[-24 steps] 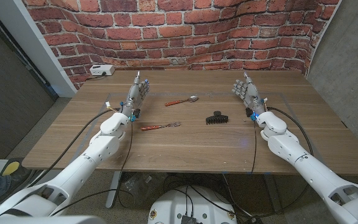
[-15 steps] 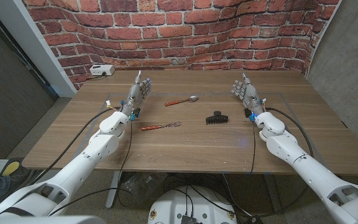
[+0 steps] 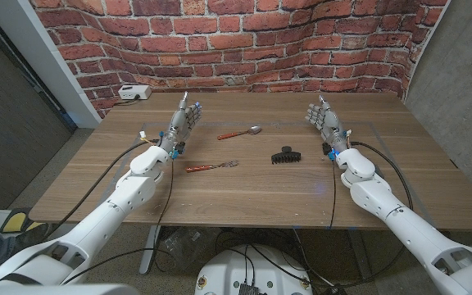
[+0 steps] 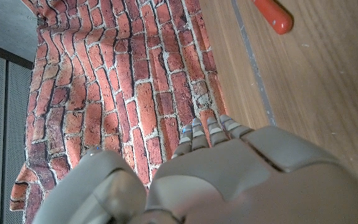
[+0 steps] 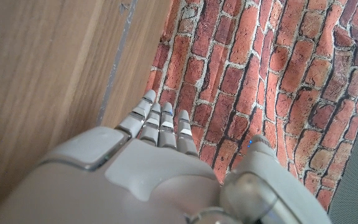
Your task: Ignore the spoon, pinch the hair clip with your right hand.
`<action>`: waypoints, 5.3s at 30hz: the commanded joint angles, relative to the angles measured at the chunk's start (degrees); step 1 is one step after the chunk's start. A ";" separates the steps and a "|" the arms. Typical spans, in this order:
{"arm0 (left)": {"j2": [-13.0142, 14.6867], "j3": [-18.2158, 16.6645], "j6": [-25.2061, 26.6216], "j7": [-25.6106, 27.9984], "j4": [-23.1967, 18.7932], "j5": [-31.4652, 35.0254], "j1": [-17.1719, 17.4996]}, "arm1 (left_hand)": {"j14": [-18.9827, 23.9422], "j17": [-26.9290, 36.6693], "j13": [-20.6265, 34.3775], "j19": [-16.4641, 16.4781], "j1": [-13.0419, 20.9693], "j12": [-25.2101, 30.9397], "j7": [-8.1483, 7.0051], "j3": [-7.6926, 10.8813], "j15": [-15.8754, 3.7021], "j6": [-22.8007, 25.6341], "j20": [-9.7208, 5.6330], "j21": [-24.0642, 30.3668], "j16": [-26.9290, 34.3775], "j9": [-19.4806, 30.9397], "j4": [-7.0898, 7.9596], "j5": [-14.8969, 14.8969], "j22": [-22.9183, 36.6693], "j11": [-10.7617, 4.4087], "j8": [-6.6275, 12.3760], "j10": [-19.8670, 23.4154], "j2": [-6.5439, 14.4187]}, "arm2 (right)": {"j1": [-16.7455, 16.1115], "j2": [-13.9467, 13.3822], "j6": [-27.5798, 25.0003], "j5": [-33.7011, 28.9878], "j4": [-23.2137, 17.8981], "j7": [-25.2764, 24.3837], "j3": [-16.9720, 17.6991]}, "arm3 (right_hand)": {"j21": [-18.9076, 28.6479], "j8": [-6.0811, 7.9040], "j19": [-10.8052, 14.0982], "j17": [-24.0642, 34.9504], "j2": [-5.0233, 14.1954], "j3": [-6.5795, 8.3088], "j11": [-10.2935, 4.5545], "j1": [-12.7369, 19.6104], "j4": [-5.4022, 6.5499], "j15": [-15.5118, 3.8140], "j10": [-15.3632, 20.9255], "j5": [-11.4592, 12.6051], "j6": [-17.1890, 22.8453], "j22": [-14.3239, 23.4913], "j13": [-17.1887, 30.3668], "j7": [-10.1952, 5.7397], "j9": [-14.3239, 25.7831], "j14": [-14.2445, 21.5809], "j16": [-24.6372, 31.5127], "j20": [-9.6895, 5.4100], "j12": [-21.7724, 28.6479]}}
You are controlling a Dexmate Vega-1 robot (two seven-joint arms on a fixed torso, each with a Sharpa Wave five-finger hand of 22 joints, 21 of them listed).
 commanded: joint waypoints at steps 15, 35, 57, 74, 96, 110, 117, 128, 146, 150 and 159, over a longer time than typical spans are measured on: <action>3.70 -0.86 -1.48 3.52 -6.30 3.47 4.07 | 3.73 0.08 0.09 3.50 1.96 1.02 0.88 0.02 0.30 2.98 0.18 1.22 0.73 0.30 -0.63 0.35 0.11 0.07 0.75 3.83 1.29 | -4.89 -4.79 3.51 -6.10 -9.01 -0.93 0.27 | -0.91 0.89 1.98 0.04 1.21 1.82 -2.00 4.50 -2.97 -0.76 2.89 -0.95 4.00 0.35 0.16 -1.44 0.24 2.95 0.33 -0.17 1.23; 4.63 -1.02 -1.25 6.30 -10.77 4.71 6.91 | 4.63 0.08 0.11 4.18 2.75 0.97 0.71 0.13 0.24 3.54 0.56 1.20 0.62 0.31 -0.94 0.21 0.07 0.10 0.67 4.55 1.84 | -10.30 -7.63 5.08 -10.88 -15.35 -4.34 2.08 | -0.93 0.47 3.34 0.02 1.07 2.03 -2.45 5.41 -3.77 -1.09 4.66 -1.11 4.29 0.40 0.16 -1.84 0.08 4.79 0.59 0.05 1.67; 2.95 -0.15 -2.40 7.02 -10.21 5.47 6.98 | 5.51 0.07 0.11 4.96 3.63 0.89 0.25 0.22 -0.12 2.92 0.68 1.15 0.45 0.31 -1.29 -0.07 0.04 0.01 0.09 5.41 2.42 | -18.22 -9.56 5.10 -19.88 -21.96 -11.43 5.00 | -0.32 -0.16 7.49 0.12 1.58 2.68 -3.12 6.66 -4.50 -1.76 5.33 -1.02 4.94 0.51 0.17 -2.95 -0.01 9.62 1.26 0.76 1.32; 2.42 0.49 -2.39 6.71 -9.50 5.83 6.11 | 5.63 0.08 0.12 4.92 4.10 0.73 -0.07 0.24 -0.19 2.98 1.38 0.94 0.24 0.31 -1.46 -0.30 0.04 -0.18 0.00 5.66 2.76 | -20.15 -10.30 0.54 -34.38 -25.77 -19.08 5.26 | -0.45 -0.54 8.40 0.09 2.32 3.43 -3.10 7.87 -4.97 -2.16 6.08 -0.81 4.63 0.55 0.20 -3.50 0.01 11.04 1.06 0.71 1.36; 2.27 0.53 -3.58 5.99 -9.34 5.65 6.59 | 5.96 0.10 0.13 4.96 4.59 0.54 0.11 0.19 -0.28 3.66 2.01 0.71 0.10 0.32 -1.62 -0.61 0.05 -0.20 0.11 5.95 3.13 | -21.44 -14.10 -9.40 -49.55 -31.99 -24.12 4.39 | -1.03 -0.86 8.13 0.00 2.55 4.14 -4.90 9.52 -5.69 -2.50 5.94 -0.57 4.17 0.56 0.22 -4.14 0.03 10.41 0.30 0.41 1.06; 2.78 -0.02 -4.08 5.57 -9.36 5.07 7.42 | 6.27 0.11 0.15 5.03 4.85 0.47 0.08 0.14 -0.38 4.24 2.22 0.61 0.08 0.33 -1.70 -0.81 0.07 -0.21 0.20 6.23 3.37 | -19.97 -17.87 -14.96 -52.09 -35.63 -19.62 3.54 | -1.35 -1.06 8.08 -0.01 2.30 4.31 -5.33 10.20 -5.90 -2.35 5.37 -0.49 3.72 0.57 0.23 -4.07 0.05 10.19 0.00 0.65 0.71; 2.84 -0.04 -4.15 5.19 -9.24 4.87 7.45 | 6.35 0.12 0.16 4.99 4.96 0.42 -0.02 0.13 -0.44 4.63 2.34 0.54 0.06 0.33 -1.72 -0.89 0.07 -0.35 0.30 6.28 3.48 | -19.56 -19.53 -19.42 -52.44 -38.17 -16.77 3.31 | -1.84 -0.91 7.46 0.06 2.18 4.36 -5.98 10.45 -5.82 -2.23 4.67 -0.45 4.15 0.59 0.25 -5.59 0.07 9.26 -0.38 0.90 0.35; 2.49 0.14 -4.72 4.58 -8.39 4.62 7.57 | 6.68 0.13 0.16 5.01 5.17 0.44 -0.09 0.13 -0.54 5.57 2.35 0.46 0.08 0.34 -1.76 -1.06 0.08 -0.44 0.53 6.69 3.75 | -18.50 -22.82 -26.56 -53.84 -42.53 -11.85 2.57 | -2.28 -0.01 7.46 0.11 2.24 4.51 -6.22 11.01 -5.73 -2.33 5.72 -0.34 6.76 0.64 0.27 -5.42 0.29 9.06 -0.32 0.84 0.66; 2.51 0.66 -3.67 4.48 -7.66 4.72 7.29 | 6.90 0.13 0.17 5.01 5.44 0.33 0.44 0.10 -0.46 6.36 2.33 0.35 0.02 0.34 -1.82 -1.29 0.09 -0.47 0.61 6.89 4.06 | -16.39 -29.25 -34.68 -57.00 -48.63 -3.43 1.14 | -2.88 -1.50 7.32 0.03 1.70 4.96 -7.57 12.98 -6.36 -2.72 5.69 -0.30 2.93 0.64 0.28 -4.71 0.24 8.32 -0.51 0.77 0.47; 2.36 0.76 -3.88 4.37 -7.48 4.75 7.27 | 6.96 0.13 0.17 4.97 5.50 0.29 0.57 0.08 -0.32 6.44 2.36 0.31 0.01 0.34 -1.84 -1.35 0.09 -0.36 0.57 6.92 4.13 | -15.27 -29.96 -36.03 -58.07 -49.49 -1.55 0.10 | -2.93 -1.51 7.38 0.02 1.60 5.02 -7.76 13.29 -6.43 -2.71 5.67 -0.34 2.81 0.64 0.28 -4.76 0.22 8.22 -0.53 0.74 0.44; 2.24 0.66 -4.16 4.82 -7.57 4.87 7.50 | 7.02 0.14 0.17 4.86 5.60 0.32 0.50 0.05 -0.37 6.59 2.37 0.23 -0.02 0.34 -1.86 -1.46 0.10 -0.29 0.53 7.20 4.24 | -12.50 -30.99 -39.12 -60.98 -50.90 2.80 -2.45 | -3.17 -1.18 7.52 -0.01 1.18 5.42 -8.04 14.85 -6.76 -3.08 5.67 -0.55 3.20 0.64 0.29 -5.18 0.25 7.95 -0.51 0.63 0.37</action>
